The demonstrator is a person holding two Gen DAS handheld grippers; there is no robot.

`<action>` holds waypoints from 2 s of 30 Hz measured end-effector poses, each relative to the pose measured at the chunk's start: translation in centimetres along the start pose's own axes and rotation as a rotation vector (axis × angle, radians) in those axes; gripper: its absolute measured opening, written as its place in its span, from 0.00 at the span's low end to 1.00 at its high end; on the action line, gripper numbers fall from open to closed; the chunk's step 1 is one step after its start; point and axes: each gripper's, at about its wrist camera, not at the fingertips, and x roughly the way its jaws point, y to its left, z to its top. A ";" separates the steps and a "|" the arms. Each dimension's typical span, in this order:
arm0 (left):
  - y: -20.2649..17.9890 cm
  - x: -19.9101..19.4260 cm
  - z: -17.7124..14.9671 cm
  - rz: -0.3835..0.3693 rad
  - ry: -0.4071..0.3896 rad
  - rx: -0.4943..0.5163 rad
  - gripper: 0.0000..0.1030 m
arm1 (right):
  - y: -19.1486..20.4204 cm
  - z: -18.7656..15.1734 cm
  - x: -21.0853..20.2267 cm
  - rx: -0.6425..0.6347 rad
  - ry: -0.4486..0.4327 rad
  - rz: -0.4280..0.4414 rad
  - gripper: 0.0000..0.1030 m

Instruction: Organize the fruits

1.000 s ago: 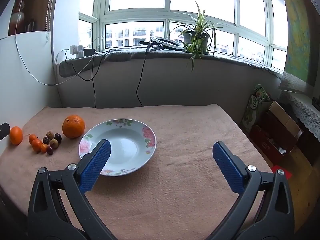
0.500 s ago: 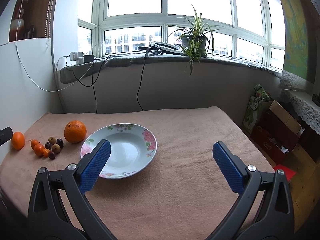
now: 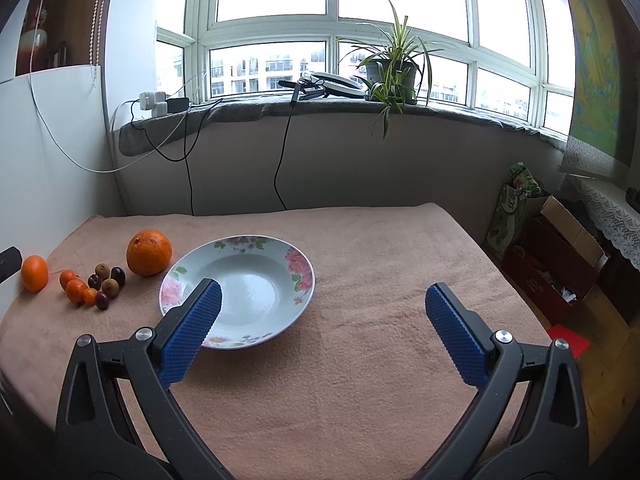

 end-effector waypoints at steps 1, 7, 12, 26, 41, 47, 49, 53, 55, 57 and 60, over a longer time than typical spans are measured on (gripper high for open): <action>-0.1 0.0 0.0 -0.001 0.001 0.001 0.90 | 0.0 0.0 0.1 0.003 0.003 0.005 1.00; -0.2 0.1 -0.1 -0.003 0.003 -0.003 0.90 | -0.1 -0.1 0.2 0.008 0.016 0.007 1.00; -0.1 0.1 -0.1 -0.006 0.006 -0.004 0.90 | -0.1 -0.1 0.2 0.007 0.015 0.009 1.00; -0.1 0.4 0.0 -0.029 0.019 0.001 0.90 | -0.4 -0.4 -0.5 0.013 0.027 -0.002 1.00; 0.1 2.5 0.4 -0.027 0.065 0.011 0.90 | 0.1 0.7 1.0 -0.024 0.050 0.006 1.00; 0.4 3.7 0.9 -0.042 0.089 0.001 0.90 | 1.2 1.8 2.4 -0.052 0.063 0.042 1.00; 0.7 4.2 1.1 -0.049 0.100 -0.007 0.90 | 2.0 2.3 2.9 -0.081 0.062 0.059 1.00; 1.1 5.1 1.5 -0.054 0.118 -0.024 0.90 | 3.6 3.2 3.7 -0.136 0.042 0.063 1.00; 1.4 5.8 1.7 -0.062 0.134 -0.038 0.90 | 4.3 3.8 4.1 -0.149 0.042 0.085 1.00; 1.8 6.6 1.6 -0.076 0.155 -0.063 0.89 | 4.8 4.3 4.6 -0.153 0.048 0.116 1.00; 2.4 7.8 1.3 -0.089 0.182 -0.094 0.89 | 5.5 5.1 5.7 -0.154 0.066 0.177 1.00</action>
